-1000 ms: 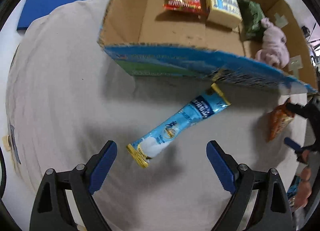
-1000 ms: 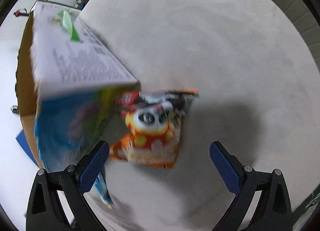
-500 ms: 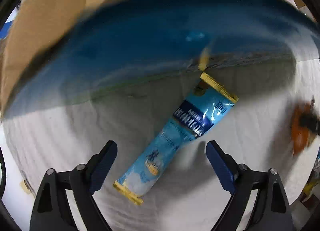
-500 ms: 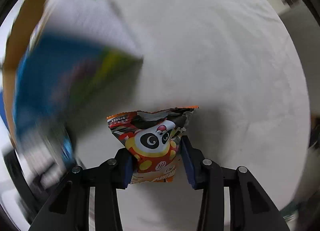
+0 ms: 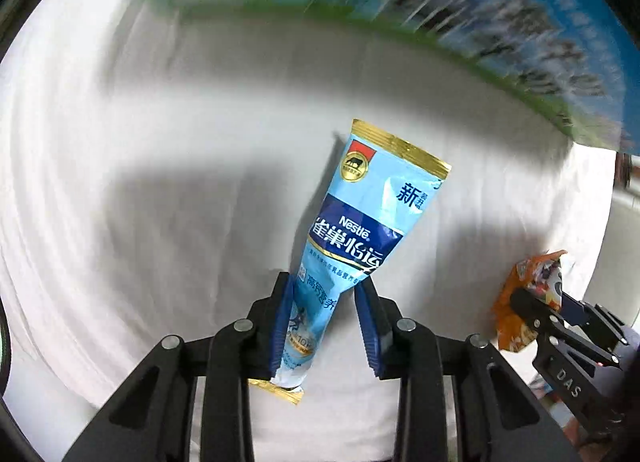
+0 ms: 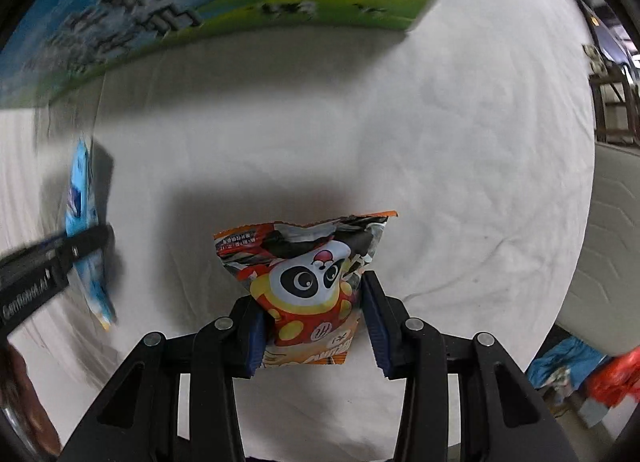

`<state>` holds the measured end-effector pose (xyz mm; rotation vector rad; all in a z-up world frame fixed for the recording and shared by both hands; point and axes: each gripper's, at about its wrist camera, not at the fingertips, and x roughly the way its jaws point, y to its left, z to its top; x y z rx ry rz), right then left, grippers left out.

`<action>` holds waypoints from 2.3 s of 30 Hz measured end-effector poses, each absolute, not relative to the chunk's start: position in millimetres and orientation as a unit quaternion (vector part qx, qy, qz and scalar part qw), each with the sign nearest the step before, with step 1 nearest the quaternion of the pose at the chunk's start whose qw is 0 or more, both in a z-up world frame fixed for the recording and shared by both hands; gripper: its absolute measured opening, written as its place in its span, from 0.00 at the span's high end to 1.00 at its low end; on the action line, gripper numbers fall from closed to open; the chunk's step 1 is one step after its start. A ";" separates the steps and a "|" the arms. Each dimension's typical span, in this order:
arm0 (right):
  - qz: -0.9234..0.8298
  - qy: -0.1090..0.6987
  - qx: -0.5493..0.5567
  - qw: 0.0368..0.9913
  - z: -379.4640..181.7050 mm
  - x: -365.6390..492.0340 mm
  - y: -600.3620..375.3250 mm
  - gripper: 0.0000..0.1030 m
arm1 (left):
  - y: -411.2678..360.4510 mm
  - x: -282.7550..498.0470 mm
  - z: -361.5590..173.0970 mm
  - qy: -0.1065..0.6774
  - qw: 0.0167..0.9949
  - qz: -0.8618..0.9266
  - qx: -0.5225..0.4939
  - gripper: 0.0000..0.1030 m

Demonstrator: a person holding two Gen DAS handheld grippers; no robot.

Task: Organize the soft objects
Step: 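Grasp the blue Nestle tube with left tool while right tool grasps orange panda bag, then carry the Nestle tube and panda bag over the box with both tools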

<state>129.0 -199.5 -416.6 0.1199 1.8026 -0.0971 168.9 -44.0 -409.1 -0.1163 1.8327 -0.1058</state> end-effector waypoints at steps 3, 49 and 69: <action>-0.038 0.784 0.037 0.618 -424.3 133.5 -191.3 0.56 | -43.3 154.9 -414.0 0.794 0.604 -0.042 -0.059 0.70; 0.048 0.638 0.088 0.763 -227.2 167.0 -226.6 0.61 | -83.4 219.1 -182.6 0.612 0.778 -0.131 -0.048 0.84; 0.021 0.664 0.115 0.739 -259.7 321.8 -222.2 0.61 | -80.1 393.1 -254.6 0.689 0.717 -0.104 -0.020 0.84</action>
